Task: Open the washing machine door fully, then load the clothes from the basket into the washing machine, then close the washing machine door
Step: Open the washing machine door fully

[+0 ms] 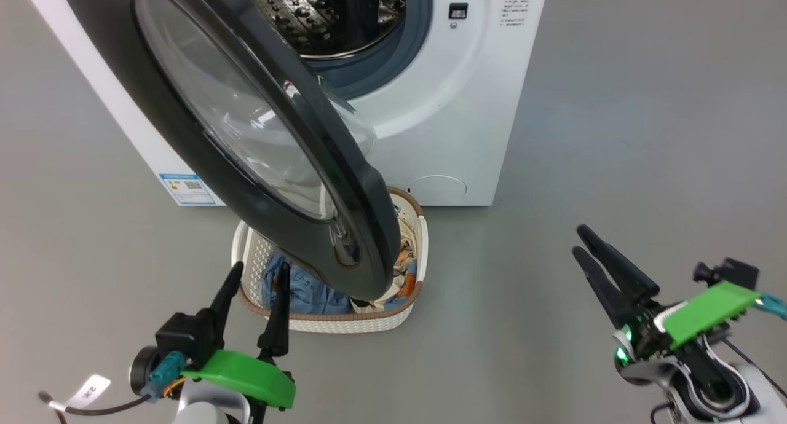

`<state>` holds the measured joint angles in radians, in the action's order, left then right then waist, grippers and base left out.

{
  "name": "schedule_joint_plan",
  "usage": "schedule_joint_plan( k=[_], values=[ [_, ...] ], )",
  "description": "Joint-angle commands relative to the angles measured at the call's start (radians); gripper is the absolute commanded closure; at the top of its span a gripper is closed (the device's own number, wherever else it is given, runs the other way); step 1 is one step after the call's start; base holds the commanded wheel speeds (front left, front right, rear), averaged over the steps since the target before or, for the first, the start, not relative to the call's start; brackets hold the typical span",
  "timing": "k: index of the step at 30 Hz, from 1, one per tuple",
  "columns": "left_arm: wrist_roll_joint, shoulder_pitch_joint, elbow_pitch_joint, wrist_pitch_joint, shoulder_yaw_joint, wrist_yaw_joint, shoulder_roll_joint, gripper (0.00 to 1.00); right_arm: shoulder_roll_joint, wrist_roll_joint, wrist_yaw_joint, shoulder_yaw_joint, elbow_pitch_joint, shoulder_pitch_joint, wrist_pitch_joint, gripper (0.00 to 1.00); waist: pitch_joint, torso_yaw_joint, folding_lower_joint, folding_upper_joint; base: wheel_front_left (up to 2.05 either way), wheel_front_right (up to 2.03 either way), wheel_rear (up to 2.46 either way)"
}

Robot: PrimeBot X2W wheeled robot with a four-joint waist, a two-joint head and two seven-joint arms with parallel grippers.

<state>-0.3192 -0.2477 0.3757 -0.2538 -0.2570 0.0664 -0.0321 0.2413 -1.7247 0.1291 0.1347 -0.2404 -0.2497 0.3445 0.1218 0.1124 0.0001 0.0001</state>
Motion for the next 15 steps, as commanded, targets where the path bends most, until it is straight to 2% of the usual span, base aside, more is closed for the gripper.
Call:
schedule_joint_plan(
  k=[1, 7, 15],
  values=[
    [0.01, -0.002, -0.02, -0.008, 0.036, 0.004, -0.018, 0.0, 0.009, 0.014, 0.002, 0.008, 0.035, 0.007, -0.012, 0.0, 0.001, -0.003, 0.0, -0.0001, 0.0, 0.0, 0.0],
    [0.01, -0.001, -0.019, -0.008, 0.039, 0.003, -0.018, 0.0, 0.015, 0.116, 0.002, -0.015, 0.107, 0.093, -0.135, 0.0, 0.0, -0.013, 0.0, -0.0001, 0.0, 0.0, 0.0],
    [0.005, 0.013, -0.011, -0.008, 0.045, 0.004, -0.018, 0.0, 0.063, 0.389, 0.002, -0.049, 0.141, 0.181, -0.379, 0.0, -0.029, -0.02, 0.0, -0.0001, 0.0, 0.0, 0.0]
  ],
)
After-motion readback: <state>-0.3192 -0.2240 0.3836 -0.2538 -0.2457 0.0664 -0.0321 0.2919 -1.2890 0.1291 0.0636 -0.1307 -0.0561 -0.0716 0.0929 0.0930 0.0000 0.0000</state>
